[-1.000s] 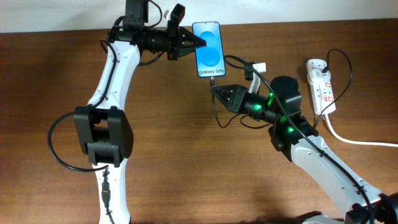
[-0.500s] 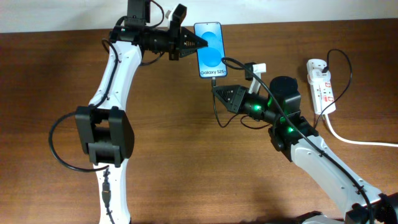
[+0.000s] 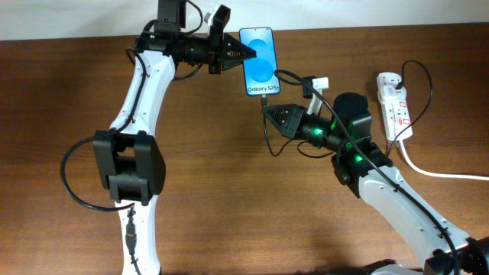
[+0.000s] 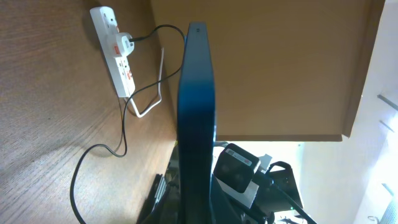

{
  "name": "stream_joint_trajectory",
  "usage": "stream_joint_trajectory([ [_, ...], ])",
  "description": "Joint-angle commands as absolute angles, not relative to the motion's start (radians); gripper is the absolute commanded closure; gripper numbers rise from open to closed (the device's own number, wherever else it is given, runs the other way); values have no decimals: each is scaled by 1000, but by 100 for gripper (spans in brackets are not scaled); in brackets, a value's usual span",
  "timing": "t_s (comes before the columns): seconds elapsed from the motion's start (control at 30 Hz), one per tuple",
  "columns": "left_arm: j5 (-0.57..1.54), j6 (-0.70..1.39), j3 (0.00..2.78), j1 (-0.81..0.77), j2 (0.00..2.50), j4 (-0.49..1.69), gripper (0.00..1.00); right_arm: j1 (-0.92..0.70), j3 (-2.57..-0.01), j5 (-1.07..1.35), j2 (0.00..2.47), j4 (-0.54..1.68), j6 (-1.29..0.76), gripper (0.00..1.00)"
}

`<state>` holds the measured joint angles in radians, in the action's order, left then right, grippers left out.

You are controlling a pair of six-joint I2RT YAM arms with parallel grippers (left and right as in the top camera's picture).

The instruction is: Plug charger to phone and switch on socket

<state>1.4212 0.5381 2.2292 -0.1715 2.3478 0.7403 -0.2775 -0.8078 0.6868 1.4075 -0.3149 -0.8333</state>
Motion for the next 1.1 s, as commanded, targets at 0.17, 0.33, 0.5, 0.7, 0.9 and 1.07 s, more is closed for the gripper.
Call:
stream_joint_trajectory([
  [0.17, 1498, 521, 2236, -196, 2342, 746, 100, -250, -853, 643, 1415, -333, -820, 96],
  [0.33, 1501, 521, 2236, -196, 2342, 746, 100, -221, -853, 651, 1415, -339, -824, 96],
  [0.5, 1501, 521, 2236, -199, 2342, 746, 100, -222, -853, 649, 1415, -347, -824, 96],
  [0.7, 1505, 521, 2236, -222, 2342, 746, 100, -222, -853, 630, 1415, -361, -824, 96],
  [0.9, 1515, 521, 2236, -223, 2342, 745, 100, -222, -853, 627, 1415, -364, -825, 96],
  [1.07, 1484, 521, 2236, -208, 2342, 744, 100, -222, -853, 651, 1415, -355, -844, 90],
])
